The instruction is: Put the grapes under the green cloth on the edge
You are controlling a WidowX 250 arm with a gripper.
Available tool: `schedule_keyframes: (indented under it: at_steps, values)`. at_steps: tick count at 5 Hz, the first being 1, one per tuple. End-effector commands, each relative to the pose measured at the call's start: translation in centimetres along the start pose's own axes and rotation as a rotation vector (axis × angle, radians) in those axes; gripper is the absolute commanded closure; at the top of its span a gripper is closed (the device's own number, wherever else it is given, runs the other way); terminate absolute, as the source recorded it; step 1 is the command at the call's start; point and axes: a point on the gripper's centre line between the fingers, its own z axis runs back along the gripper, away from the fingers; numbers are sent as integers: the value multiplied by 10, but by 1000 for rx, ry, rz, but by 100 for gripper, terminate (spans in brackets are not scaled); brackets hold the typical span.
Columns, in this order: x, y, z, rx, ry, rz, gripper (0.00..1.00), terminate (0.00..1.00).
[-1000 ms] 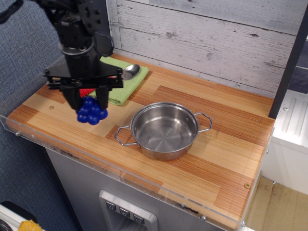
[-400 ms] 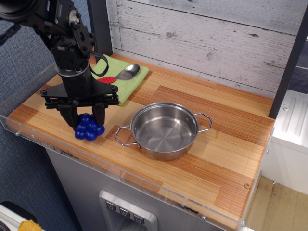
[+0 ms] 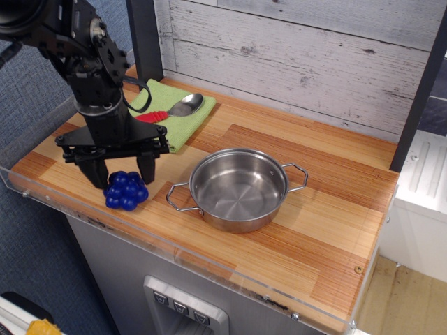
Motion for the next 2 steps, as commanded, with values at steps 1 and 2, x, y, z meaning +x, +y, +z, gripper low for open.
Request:
schedule_keyframes:
  at_steps: [1,2]
  values:
    - [0,-6,20,55,-24,-10,0,0]
    - [7,-12,33,28,-43,-27,0,0]
